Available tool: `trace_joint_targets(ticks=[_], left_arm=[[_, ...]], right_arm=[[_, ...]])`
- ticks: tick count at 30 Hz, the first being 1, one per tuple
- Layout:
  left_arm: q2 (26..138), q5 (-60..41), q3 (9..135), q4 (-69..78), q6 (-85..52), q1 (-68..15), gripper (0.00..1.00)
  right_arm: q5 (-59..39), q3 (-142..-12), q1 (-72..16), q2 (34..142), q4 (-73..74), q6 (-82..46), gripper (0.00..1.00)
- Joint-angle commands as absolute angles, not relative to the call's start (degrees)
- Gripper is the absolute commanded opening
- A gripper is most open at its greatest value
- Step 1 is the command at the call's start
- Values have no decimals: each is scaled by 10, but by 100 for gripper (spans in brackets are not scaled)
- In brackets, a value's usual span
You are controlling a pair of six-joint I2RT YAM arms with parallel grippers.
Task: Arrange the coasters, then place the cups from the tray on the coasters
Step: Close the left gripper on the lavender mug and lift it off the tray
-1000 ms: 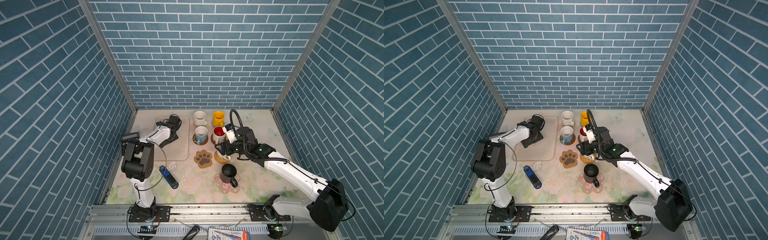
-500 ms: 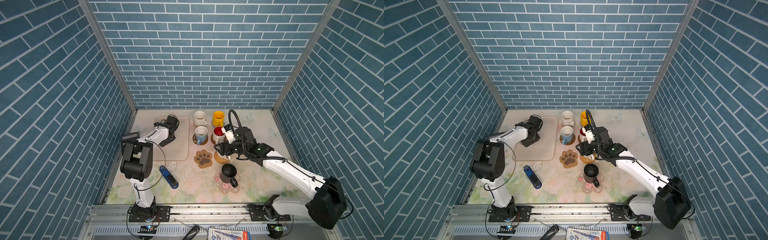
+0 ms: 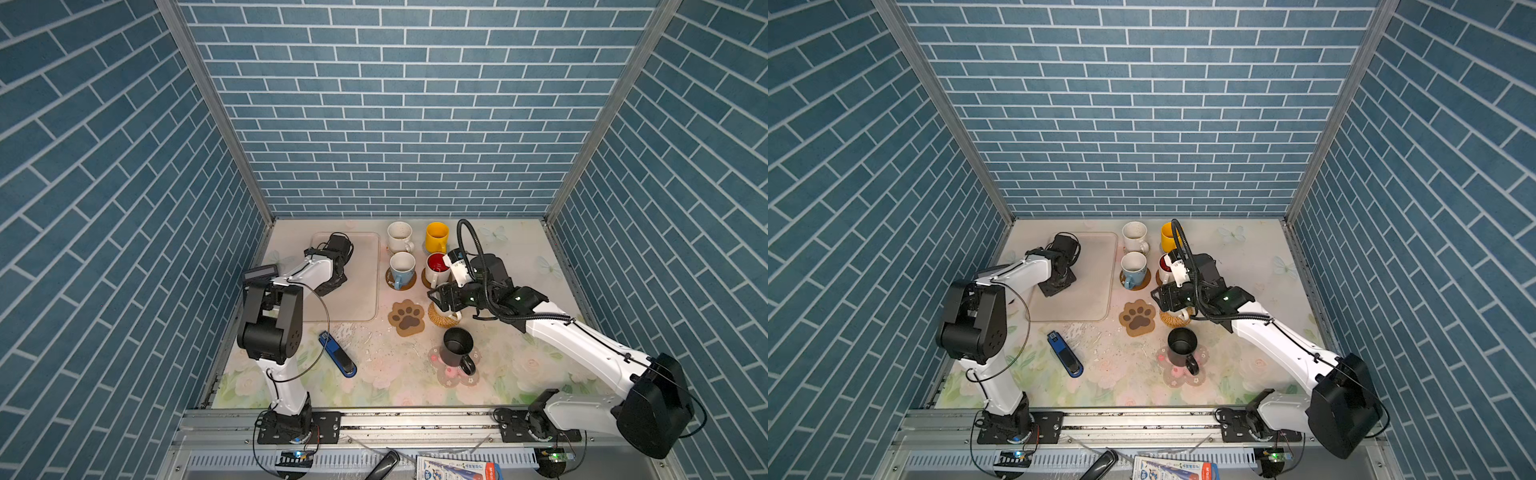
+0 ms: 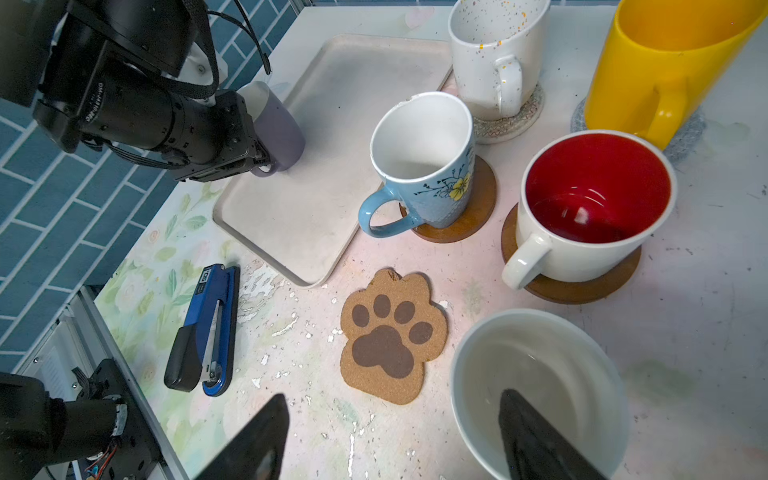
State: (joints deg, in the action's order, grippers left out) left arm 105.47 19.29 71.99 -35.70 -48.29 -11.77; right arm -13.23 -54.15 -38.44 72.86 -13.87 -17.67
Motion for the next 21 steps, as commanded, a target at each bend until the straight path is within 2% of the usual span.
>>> trace_joint_targets(ticks=[1, 3, 5, 8, 21], left_arm=[[1047, 189, 709, -351, -472, -110, 15], [1044, 184, 708, -348, -466, -110, 8], [1042, 177, 708, -344, -456, -110, 0], [1033, 147, 700, -321, -432, -110, 0], [948, 110, 695, -319, -336, -135, 0]], right_arm=[[-126, -524, -382, 718, -130, -171, 83], [-124, -523, -382, 717, -129, -174, 85], [-122, -522, -382, 716, -129, -175, 94], [-116, -521, -382, 712, -128, -175, 99], [-79, -501, -369, 696, -104, -175, 99]])
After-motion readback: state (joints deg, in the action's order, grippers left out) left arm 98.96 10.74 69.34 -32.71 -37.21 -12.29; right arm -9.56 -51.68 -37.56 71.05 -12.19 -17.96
